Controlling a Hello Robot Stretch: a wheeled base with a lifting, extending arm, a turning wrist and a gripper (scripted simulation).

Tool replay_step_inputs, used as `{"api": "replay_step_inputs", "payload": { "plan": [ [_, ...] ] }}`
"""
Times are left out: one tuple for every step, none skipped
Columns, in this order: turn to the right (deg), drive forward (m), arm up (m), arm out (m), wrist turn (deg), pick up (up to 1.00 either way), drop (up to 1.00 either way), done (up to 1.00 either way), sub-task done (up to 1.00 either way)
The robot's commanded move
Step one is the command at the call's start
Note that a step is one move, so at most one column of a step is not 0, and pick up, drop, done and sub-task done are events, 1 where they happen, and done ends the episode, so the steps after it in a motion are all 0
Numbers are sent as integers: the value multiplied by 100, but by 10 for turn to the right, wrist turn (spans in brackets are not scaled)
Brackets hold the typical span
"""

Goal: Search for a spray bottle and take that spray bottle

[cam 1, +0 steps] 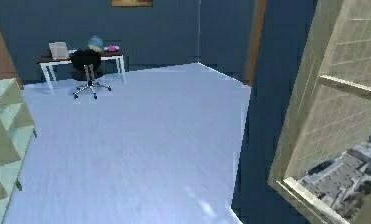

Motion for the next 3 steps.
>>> {"api": "replay_step_inputs", "payload": {
  "plan": [
    [-300,0,0,0,0,0,0,0,0],
    [0,100,0,0,0,0,0,0,0],
    [0,100,0,0,0,0,0,0,0]
  ]
}}
